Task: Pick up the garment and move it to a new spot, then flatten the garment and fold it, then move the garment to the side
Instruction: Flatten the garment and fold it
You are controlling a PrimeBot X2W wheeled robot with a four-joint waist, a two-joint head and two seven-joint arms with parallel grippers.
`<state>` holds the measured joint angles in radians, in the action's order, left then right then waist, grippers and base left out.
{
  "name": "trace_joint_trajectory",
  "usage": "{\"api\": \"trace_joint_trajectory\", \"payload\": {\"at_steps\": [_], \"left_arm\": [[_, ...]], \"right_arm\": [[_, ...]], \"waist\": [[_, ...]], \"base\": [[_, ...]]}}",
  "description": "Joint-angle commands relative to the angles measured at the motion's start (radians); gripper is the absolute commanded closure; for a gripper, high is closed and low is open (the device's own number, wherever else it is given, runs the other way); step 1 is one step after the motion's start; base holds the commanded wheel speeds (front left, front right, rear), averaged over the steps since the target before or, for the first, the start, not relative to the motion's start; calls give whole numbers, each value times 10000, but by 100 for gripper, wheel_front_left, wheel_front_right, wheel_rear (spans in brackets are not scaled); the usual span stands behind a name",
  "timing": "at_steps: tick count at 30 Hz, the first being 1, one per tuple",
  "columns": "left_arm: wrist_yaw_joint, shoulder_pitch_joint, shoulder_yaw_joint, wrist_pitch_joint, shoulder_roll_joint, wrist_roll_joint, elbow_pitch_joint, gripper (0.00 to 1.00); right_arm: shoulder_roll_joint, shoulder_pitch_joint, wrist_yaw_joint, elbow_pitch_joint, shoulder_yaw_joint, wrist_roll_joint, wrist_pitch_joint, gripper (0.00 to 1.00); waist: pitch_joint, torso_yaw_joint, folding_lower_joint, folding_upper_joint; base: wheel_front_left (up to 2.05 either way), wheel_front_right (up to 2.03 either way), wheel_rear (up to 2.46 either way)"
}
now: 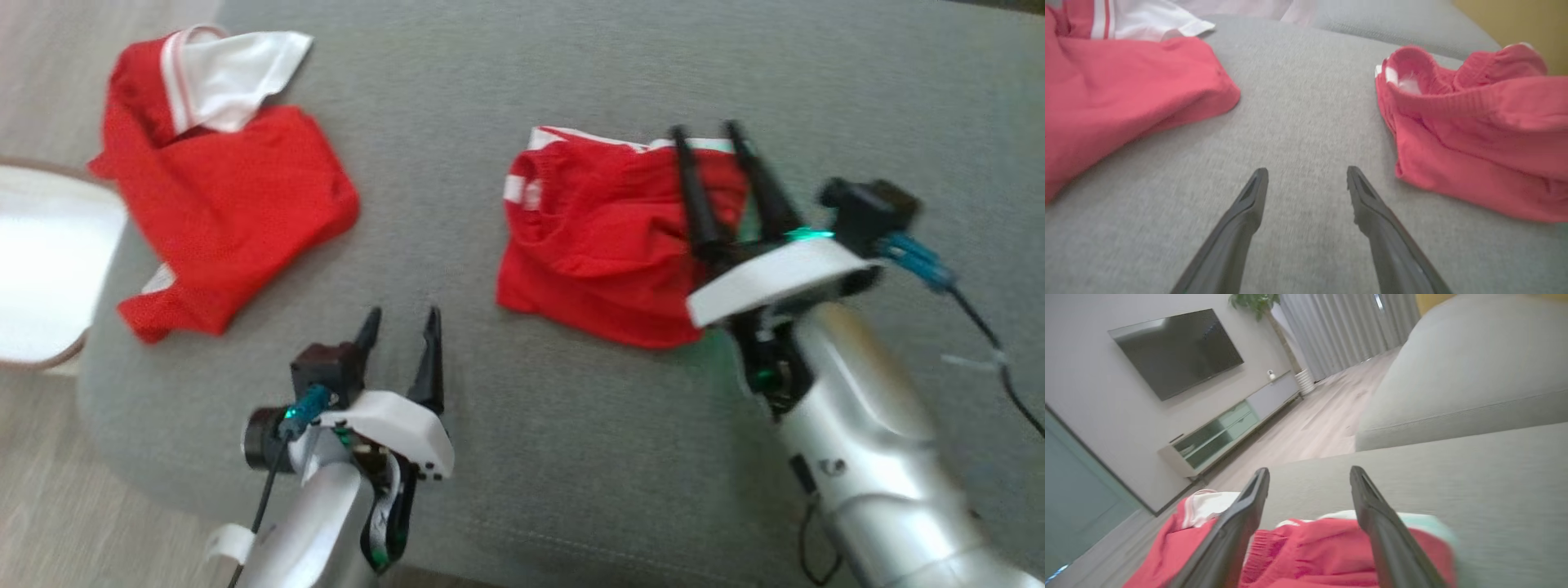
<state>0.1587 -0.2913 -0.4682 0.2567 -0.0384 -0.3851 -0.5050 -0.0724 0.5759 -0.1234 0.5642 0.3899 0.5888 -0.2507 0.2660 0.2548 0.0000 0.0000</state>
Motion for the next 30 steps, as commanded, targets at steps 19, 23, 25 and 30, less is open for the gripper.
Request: {"api": "trace_joint_trajectory", "payload": {"at_steps": [19,23,25,30], "left_arm": [[36,526,1738,51,-118,1820,1274,0],[28,873,1873,51,-118,1950,1248,0],[14,1057,1957,51,-118,2019,1250,0],[-14,1472,2194,51,-118,2211,1288,0]], "right_arm": [[221,-2962,-73,-1733,-3481,-3123,-110,0],[221,-3357,-73,-1724,-3347,-3209,-110,0],[221,-3536,-73,-1739,-3285,-3231,-110,0],[221,-3893,-73,-1776,-3159,-3310,-110,0]], "waist": [[-719,-1961,0,0],[-1038,-2142,0,0],[-1177,-2211,0,0],[-1408,-2283,0,0]], "base": [[0,0,0],[0,0,0],[0,0,0],[0,0,0]]}}
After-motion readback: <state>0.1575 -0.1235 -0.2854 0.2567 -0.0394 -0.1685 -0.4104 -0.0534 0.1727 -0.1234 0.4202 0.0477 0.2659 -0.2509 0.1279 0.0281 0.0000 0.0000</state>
